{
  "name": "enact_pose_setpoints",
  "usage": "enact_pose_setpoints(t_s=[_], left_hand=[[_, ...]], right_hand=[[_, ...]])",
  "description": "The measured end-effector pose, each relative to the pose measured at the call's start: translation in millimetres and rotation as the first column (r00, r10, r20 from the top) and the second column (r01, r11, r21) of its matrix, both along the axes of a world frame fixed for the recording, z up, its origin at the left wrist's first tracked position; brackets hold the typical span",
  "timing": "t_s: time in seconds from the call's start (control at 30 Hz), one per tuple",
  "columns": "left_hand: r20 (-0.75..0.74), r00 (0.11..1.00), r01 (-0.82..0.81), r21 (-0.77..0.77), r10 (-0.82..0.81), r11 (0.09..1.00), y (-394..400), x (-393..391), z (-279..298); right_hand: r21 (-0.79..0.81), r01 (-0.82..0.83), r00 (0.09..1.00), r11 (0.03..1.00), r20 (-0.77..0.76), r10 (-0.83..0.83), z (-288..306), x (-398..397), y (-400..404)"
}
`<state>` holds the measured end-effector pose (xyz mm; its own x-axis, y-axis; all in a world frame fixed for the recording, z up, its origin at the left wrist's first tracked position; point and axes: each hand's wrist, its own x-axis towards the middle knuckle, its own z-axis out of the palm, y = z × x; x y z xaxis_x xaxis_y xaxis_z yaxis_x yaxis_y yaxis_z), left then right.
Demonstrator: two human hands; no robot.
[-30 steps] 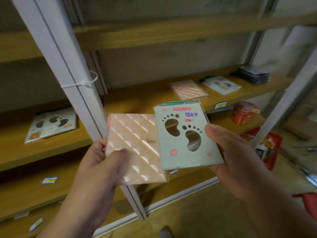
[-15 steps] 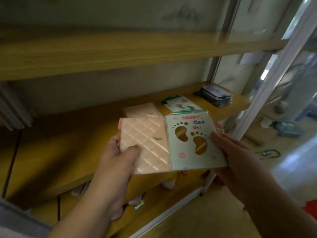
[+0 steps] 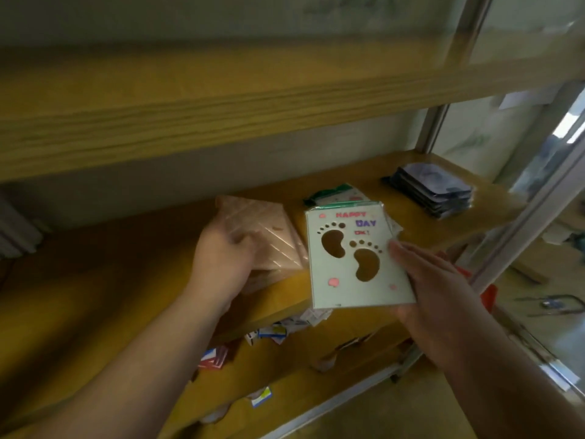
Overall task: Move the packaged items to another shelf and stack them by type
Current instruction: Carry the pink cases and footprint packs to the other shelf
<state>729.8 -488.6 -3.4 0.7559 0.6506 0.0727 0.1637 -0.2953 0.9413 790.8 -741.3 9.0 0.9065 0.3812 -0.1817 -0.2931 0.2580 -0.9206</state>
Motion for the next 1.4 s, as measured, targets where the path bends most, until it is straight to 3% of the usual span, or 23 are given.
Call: enact_pose_setpoints(t_s=[0.07,0.17,0.27,0.43,0.53,0.73,0.83,0.93,1.07,1.2,1.4], left_hand=[[-0.074,0.996,-0.035,0.191,0.05,0.981,-1.2,4.3,-3.1],[-0.218,0.96,-0.04,0.52,0.178,0.853,-7.6,9.8,-2.9],[-0.358,0.883,-0.027,0.608,0.304,0.794,-18.0,12.2,-1.0],[-0.26,0.886,-0.134,0.649,0.384,0.749,-48.2,18.5,-1.3],[-0.205,0.916,-0.124,0.672,0.345,0.73,-73.7,28.1,-2.6],[-0.086,0.958,-0.171,0.59,0.273,0.789,-123.4,46.7,-11.7],[-0.077,0.958,-0.185,0.571,0.276,0.8,-140.5,53.9,-12.6],[-0.072,0.94,-0.238,0.561,0.333,0.793,-157.0,55.7,-14.2],[-0.082,0.925,-0.262,0.574,0.372,0.776,-173.9,50.6,-14.9],[-0.123,0.902,-0.275,0.574,0.413,0.771,-186.6,41.7,-14.5],[-0.133,0.877,-0.309,0.582,0.463,0.752,-200.3,38.0,-11.1]], right_hand=[[-0.049,-0.042,0.999,0.998,0.024,0.043,-0.9,13.1,2.6],[-0.065,-0.116,0.993,0.991,-0.038,0.114,-0.8,41.6,6.1],[-0.026,-0.215,0.975,0.976,-0.067,0.213,-1.0,69.0,6.1],[-0.011,-0.353,0.935,0.936,-0.04,0.352,-3.3,106.5,-9.0],[-0.057,-0.384,0.923,0.922,-0.008,0.384,-7.5,127.2,-24.0],[-0.291,-0.309,0.936,0.905,0.075,0.344,-24.1,174.9,-49.5],[-0.299,-0.343,0.929,0.89,0.028,0.368,-26.9,202.1,-48.1],[-0.367,-0.37,0.903,0.854,0.073,0.422,-25.3,218.7,-32.9],[-0.525,-0.344,0.796,0.778,0.276,0.538,-26.0,220.5,-4.9],[-0.688,-0.056,0.608,0.724,0.551,0.571,-30.5,220.1,13.2],[-0.78,0.129,0.482,0.612,0.589,0.649,-34.4,212.9,22.4]])
